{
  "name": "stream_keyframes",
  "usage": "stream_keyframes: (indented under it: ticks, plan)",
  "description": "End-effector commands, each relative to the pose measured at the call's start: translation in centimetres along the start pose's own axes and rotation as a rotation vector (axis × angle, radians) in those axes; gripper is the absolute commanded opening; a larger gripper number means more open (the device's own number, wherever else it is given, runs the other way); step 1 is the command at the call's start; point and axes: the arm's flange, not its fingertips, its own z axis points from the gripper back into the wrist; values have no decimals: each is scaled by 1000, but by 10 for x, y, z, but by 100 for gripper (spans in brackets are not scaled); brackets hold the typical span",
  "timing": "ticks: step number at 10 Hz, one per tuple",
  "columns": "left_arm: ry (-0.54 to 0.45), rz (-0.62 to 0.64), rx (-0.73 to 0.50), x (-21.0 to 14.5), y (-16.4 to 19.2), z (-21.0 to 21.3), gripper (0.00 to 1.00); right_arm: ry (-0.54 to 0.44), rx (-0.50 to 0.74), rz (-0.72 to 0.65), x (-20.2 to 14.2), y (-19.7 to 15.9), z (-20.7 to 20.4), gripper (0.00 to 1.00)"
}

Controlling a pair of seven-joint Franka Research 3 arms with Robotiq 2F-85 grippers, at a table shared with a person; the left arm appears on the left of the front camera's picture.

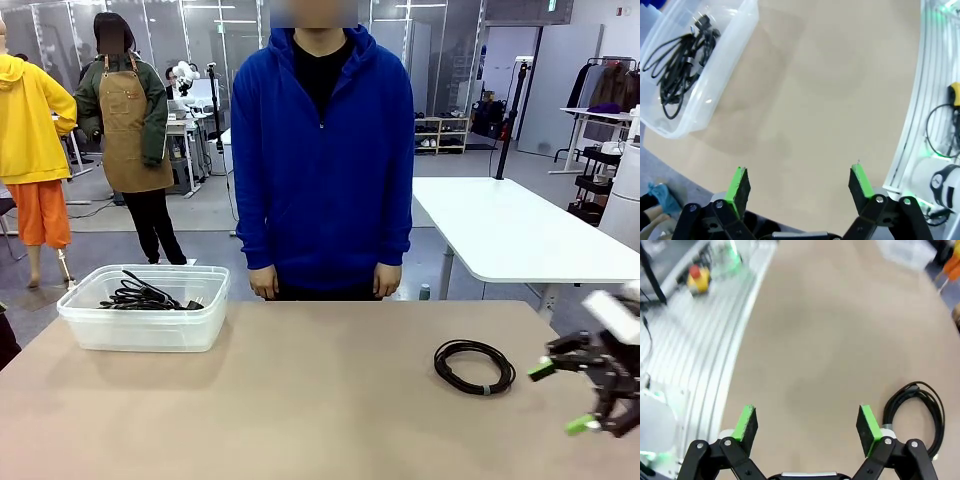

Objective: Organize and store the cables.
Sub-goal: Place the USB Extension Cable into the Organizing box.

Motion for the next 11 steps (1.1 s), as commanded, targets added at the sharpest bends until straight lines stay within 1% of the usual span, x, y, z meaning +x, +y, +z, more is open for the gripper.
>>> stream_keyframes:
  ticks: [1,2,3,6,8,10,11]
  plan:
    - [-13,18,0,2,-1,2,100,258,26,40,28,-9,-46,100]
    - [-13,18,0,2,-1,2,100,344,35,77,43,-12,-59,100]
    - [-13,18,0,2,-1,2,100,397,52,86,53,-14,-65,100]
    - [-13,18,0,2,-1,2,100,447,50,54,59,-16,-71,100]
    - [-13,18,0,2,-1,2,100,458,36,36,62,-20,-69,100]
    - [-13,18,0,2,-1,2,100,494,24,11,62,-26,-68,100]
    - [-13,18,0,2,-1,2,100,526,-5,-11,58,-34,-68,100]
